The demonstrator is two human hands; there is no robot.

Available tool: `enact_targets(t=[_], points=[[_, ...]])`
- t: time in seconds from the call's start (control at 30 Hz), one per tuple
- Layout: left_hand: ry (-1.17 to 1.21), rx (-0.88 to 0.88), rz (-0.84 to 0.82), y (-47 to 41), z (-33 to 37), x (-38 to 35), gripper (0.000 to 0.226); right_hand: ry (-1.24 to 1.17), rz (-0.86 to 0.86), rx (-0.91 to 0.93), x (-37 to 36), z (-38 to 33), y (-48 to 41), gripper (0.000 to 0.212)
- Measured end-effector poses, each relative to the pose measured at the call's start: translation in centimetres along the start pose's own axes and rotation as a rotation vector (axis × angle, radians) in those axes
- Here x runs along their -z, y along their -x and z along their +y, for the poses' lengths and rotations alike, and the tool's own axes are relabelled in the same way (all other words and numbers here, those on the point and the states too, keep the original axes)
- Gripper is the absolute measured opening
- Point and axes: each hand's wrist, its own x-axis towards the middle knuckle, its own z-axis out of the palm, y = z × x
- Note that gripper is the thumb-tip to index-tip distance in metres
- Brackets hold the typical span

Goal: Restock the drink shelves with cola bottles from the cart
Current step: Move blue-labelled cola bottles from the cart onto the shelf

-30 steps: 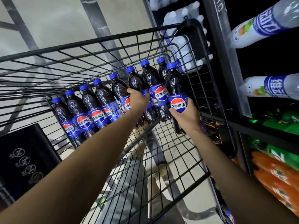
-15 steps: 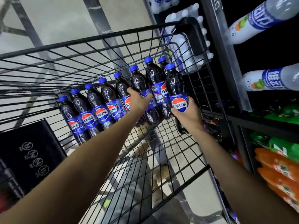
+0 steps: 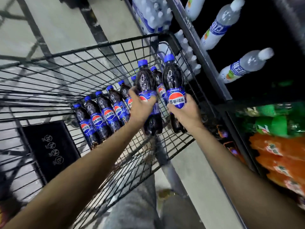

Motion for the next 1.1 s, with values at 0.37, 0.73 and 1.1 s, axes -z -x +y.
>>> enact_targets(t=[0.37, 0.73, 1.1], points=[[-0.024, -0.34, -0.17, 17.9, 9.4, -2.6, 0.06, -0.397, 0.158, 0.232, 10.4, -1.4, 15.0, 0.031], [-0.023, -0.278, -0.527, 37.0, 7.0, -10.6, 0.053, -0.453, 0.489, 0.205, 21.8, 7.8, 32.3, 0.018], [0.03, -0.07, -0.889, 49.9, 4.7, -17.8, 0.047, -0.538, 0.737, 0.163, 29.0, 16.5, 43.4, 0.021]])
